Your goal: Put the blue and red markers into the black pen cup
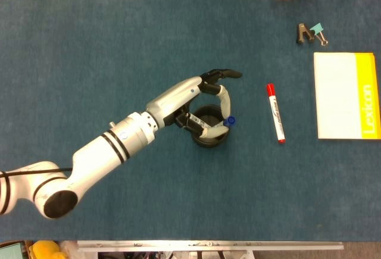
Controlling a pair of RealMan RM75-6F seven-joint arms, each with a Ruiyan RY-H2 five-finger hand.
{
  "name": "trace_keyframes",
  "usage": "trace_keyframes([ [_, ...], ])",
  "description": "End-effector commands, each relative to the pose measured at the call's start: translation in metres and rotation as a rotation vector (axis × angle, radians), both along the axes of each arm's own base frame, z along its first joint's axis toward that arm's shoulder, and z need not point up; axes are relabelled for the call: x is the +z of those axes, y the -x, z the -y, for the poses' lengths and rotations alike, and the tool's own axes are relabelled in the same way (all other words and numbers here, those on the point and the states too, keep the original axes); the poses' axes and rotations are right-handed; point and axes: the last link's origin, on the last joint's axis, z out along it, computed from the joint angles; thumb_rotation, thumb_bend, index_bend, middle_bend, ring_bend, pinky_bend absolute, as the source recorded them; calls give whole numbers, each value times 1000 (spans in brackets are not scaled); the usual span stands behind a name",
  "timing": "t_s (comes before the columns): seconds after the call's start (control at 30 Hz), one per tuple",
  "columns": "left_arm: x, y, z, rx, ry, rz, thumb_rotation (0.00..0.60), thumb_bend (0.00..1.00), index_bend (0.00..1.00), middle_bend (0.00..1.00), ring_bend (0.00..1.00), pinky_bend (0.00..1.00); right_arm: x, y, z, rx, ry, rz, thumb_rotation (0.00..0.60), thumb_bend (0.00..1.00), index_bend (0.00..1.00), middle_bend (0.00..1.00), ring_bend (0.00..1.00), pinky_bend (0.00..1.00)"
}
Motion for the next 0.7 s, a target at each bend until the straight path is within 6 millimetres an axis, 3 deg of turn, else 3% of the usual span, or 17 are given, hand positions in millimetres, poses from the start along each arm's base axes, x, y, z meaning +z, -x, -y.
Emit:
trace_keyframes([
  [0.03, -8, -1, -3, 8, -7, -4, 600, 255, 668, 90, 0, 4, 0, 1, 0, -1, 0, 0, 600, 137, 471, 369, 287, 255],
  [0.37, -28, 20, -5, 19, -29, -68, 600, 256, 638, 82, 0, 4, 2, 4, -3, -11, 6, 1, 600, 138, 471, 369, 287, 255],
  [0.7, -25, 46, -5, -57, -78, -171, 600, 256, 197, 0, 0, 0, -1, 2, 0, 1, -12, -4, 600, 138, 471, 369, 287, 255],
])
